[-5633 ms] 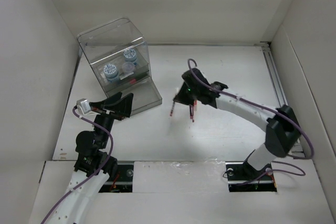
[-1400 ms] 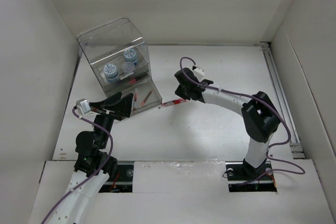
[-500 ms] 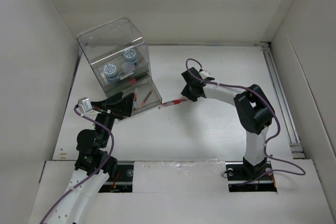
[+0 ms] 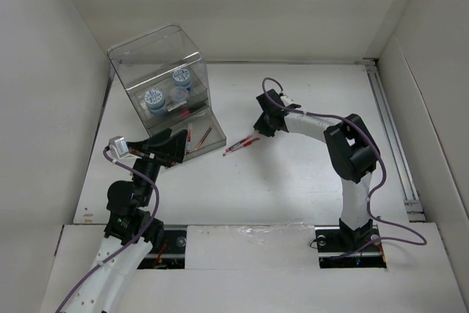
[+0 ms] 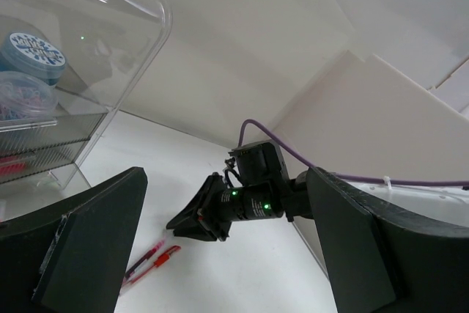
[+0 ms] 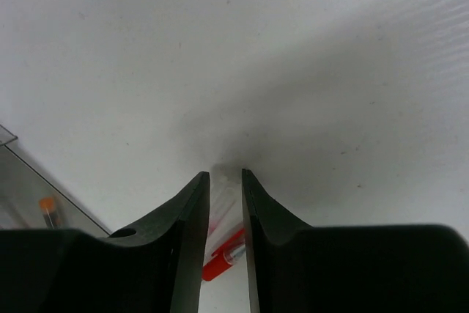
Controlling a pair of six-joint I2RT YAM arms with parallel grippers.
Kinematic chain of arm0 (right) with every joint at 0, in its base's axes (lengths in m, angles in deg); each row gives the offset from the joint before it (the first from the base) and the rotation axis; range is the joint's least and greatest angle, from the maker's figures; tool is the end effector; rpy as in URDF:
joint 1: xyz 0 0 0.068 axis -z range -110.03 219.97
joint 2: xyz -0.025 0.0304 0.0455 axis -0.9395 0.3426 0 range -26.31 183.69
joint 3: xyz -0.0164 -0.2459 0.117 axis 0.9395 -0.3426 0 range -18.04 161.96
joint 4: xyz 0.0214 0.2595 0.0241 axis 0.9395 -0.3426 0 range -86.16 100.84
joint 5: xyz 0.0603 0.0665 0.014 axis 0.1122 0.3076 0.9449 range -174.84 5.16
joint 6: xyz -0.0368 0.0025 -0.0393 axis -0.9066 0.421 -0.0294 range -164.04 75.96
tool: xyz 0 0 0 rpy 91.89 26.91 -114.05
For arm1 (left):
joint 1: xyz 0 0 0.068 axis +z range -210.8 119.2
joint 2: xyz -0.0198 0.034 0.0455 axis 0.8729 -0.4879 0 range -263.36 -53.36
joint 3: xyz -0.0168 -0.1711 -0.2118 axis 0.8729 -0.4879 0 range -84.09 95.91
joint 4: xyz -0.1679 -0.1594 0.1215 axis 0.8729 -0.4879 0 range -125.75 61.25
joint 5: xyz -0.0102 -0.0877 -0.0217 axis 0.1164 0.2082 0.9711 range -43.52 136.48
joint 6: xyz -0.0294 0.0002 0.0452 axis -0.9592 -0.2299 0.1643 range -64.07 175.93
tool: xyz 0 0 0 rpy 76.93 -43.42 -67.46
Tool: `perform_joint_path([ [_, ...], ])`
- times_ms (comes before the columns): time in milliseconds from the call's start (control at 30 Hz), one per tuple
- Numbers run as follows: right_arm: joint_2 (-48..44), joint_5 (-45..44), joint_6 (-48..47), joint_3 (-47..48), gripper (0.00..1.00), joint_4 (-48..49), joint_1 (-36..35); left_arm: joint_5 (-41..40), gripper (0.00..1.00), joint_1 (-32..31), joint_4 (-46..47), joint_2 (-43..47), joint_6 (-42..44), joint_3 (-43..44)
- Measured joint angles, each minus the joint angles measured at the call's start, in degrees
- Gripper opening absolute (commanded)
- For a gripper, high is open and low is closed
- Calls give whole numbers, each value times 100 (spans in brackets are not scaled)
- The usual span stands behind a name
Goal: Sort the stationery into containers
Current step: Pick up the pen from the center of the board.
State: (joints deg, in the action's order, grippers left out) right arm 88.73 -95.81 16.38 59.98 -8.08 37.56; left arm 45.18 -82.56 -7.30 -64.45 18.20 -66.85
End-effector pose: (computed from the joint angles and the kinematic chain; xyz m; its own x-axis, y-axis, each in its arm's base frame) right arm 0.3620 0.2218 0.1628 -0.7246 0.5513 -0.4135 0.3930 0.8235 0.4092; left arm 0.0887 -0.0347 0.3009 0.1250 -0.7086 -0.6944 0.5416 0.6352 -0.5506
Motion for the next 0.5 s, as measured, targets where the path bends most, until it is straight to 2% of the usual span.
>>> perform_joint_path([
  [133,15,42,2,37,43,15,70,0,88,0,0,0,0,0],
  [233,15,70,0,39,45,70,52,0,88,0,2,0,0,0],
  [500,15,251,-2,35,25,83,13,2,88,0,0,0,0,0],
])
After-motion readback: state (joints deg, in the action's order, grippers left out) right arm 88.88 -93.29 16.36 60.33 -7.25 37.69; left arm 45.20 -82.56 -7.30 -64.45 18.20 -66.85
